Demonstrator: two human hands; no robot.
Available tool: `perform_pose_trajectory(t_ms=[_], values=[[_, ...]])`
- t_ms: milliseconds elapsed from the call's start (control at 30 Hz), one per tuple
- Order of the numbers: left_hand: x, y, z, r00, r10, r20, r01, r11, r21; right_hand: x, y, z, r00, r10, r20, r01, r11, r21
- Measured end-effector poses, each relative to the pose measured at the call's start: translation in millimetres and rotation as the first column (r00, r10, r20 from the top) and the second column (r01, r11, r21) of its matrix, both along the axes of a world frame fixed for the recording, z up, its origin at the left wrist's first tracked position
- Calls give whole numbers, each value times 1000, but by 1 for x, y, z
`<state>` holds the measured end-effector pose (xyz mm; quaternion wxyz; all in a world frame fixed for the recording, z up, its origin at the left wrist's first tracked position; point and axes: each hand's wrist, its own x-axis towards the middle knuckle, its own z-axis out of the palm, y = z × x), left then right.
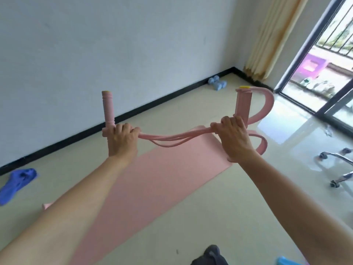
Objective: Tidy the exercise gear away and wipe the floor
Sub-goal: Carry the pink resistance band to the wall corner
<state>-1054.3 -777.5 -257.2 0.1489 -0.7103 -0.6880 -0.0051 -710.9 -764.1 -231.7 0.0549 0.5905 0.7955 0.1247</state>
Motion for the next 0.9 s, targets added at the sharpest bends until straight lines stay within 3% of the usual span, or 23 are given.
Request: perform_pose_trajectory(t_ms=[267, 467, 733, 900], values=[[174, 113, 21, 990, -128, 59, 126, 991, 48, 178, 85, 21, 988, -142, -55, 145, 989, 39], [247, 204, 16, 968, -98, 232, 97, 995, 16, 251, 183, -3, 940, -221, -258, 248, 966, 73], [330, 385, -3, 904, -111, 412, 134, 991, -28, 327, 329, -16, 921, -311, -233, 319, 948, -3], [396, 495, 10, 900, -195, 389, 221, 975, -23, 395, 413, 2, 907, -375, -194, 384, 923, 15]])
